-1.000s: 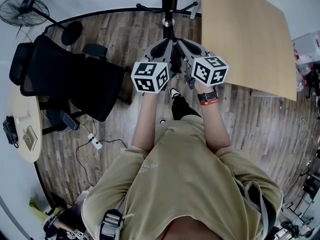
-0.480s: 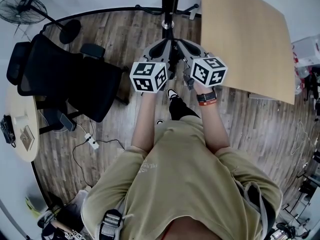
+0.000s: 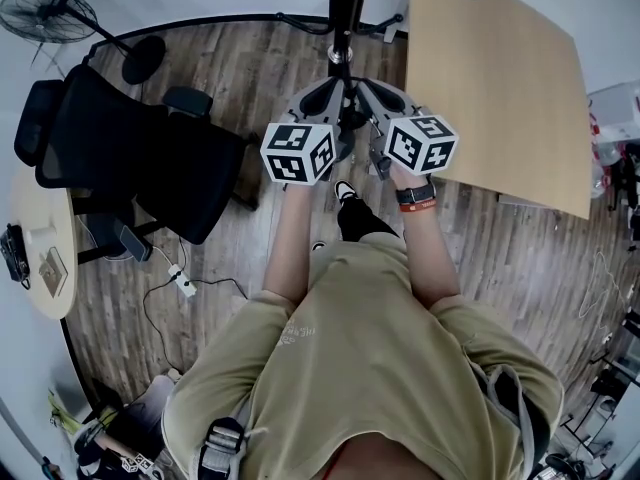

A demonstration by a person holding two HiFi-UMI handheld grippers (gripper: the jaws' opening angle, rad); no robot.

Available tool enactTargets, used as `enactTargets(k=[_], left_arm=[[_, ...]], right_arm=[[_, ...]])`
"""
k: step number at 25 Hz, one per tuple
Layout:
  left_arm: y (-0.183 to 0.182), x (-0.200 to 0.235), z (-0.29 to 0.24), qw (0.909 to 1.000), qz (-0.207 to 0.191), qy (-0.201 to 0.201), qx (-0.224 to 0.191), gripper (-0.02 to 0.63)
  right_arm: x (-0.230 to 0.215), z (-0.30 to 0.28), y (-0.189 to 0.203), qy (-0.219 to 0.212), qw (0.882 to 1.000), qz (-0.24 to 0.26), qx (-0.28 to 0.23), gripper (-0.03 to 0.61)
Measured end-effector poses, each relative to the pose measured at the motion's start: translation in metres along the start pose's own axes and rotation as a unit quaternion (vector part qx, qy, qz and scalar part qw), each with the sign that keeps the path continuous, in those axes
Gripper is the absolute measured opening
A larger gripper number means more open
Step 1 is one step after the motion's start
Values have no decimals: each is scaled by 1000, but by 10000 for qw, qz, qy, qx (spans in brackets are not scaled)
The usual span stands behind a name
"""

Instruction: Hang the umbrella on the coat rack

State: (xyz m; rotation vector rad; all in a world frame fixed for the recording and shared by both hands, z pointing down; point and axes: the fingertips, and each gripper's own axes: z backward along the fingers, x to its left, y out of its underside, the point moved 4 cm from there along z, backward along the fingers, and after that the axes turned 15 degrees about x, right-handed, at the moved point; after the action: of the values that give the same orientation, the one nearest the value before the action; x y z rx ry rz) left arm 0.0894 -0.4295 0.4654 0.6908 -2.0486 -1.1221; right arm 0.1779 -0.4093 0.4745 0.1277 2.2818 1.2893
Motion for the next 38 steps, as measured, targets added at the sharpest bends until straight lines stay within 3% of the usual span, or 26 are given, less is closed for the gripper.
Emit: enactTargets(k=[10, 24, 29, 33, 38], left_arm=[[13, 9, -12, 9998, 84, -95, 180, 25], [38, 9, -20, 9987, 172, 69, 476, 25], [46, 7, -14, 9984, 251, 175, 470, 25], [43, 10, 2, 9990, 181, 3, 408, 25], [39, 9, 18, 9994, 146, -81, 288, 25]], right_arm=[[-11, -12, 12, 126, 9995, 155, 225, 18], [-7, -18, 35, -17, 9991, -154, 392, 20], [-15, -8, 36, 47, 9991, -360, 225, 15], [-14, 2, 35, 121, 9988, -440, 170, 15], [-1, 11, 34, 219, 9993, -266, 119, 15]])
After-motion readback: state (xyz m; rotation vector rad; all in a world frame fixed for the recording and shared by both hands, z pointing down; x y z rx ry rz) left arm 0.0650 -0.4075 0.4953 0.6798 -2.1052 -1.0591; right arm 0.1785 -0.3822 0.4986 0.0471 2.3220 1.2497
